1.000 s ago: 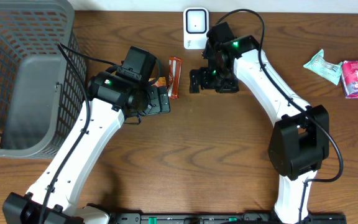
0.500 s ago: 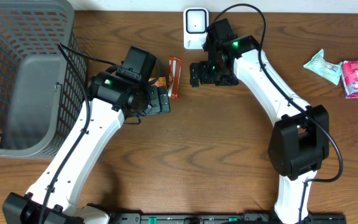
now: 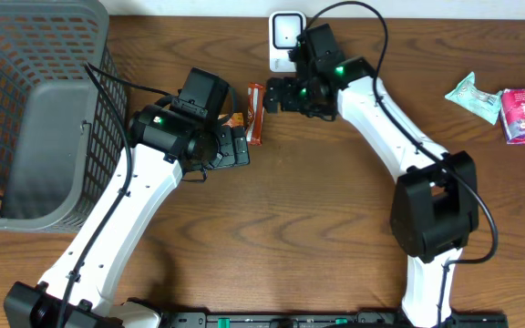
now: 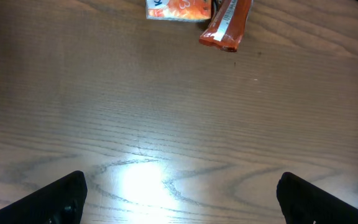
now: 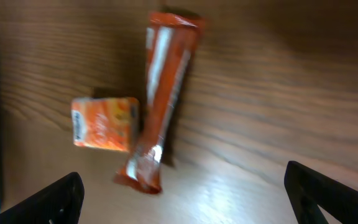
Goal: Scan the item barcode
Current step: 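Move the right gripper back to the red snack bar, then close the right gripper on the red snack bar and lift it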
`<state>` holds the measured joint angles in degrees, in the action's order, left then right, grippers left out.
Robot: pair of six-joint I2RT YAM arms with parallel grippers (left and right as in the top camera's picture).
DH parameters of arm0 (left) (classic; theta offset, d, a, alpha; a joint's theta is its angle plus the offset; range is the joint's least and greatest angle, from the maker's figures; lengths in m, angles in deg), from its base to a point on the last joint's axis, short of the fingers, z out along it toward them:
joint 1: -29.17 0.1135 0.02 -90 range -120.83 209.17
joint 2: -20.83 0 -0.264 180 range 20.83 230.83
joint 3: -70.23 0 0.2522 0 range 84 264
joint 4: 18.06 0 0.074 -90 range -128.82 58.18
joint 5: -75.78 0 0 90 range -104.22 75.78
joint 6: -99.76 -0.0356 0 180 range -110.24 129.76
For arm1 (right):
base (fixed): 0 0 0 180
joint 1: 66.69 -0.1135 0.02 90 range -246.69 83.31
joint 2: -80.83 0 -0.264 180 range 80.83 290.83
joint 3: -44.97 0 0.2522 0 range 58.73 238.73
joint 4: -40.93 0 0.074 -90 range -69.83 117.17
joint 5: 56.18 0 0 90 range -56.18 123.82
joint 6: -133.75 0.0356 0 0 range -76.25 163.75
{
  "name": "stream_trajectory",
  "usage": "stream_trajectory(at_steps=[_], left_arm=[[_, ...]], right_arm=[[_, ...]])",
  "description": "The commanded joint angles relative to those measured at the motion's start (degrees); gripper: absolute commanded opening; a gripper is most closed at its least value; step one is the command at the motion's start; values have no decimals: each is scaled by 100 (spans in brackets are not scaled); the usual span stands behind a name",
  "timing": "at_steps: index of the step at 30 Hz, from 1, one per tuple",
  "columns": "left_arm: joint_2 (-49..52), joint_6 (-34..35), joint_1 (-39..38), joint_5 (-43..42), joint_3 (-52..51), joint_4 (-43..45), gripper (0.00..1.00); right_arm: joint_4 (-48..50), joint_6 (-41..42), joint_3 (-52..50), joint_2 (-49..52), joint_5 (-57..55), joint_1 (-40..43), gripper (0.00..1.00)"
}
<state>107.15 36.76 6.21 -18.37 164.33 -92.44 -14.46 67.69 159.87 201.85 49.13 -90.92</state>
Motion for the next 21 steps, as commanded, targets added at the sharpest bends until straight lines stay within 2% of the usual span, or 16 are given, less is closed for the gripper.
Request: stream_trajectory(at_steps=[1, 8, 13, 16, 18, 20, 21], left_arm=[[15, -35, 17, 35, 15, -22, 98], [15, -35, 17, 37, 15, -22, 98], [15, -35, 17, 35, 15, -22, 98], [15, -35, 17, 37, 15, -22, 98], [15, -35, 17, 37, 15, -22, 98], [15, -35, 17, 37, 15, -22, 98], [15, -35, 17, 37, 15, -22, 98]], right_arm=[[326, 212, -109, 282, 160, -162, 99], [940, 501, -111, 568, -133, -396, 99], [1163, 627, -118, 826, -415, -511, 82], [1320, 739, -118, 1051, -424, -577, 79], [1412, 765, -118, 1204, -407, -608, 73], [1423, 776, -118, 1303, -407, -614, 60], [1405, 774, -118, 1309, -407, -614, 49]])
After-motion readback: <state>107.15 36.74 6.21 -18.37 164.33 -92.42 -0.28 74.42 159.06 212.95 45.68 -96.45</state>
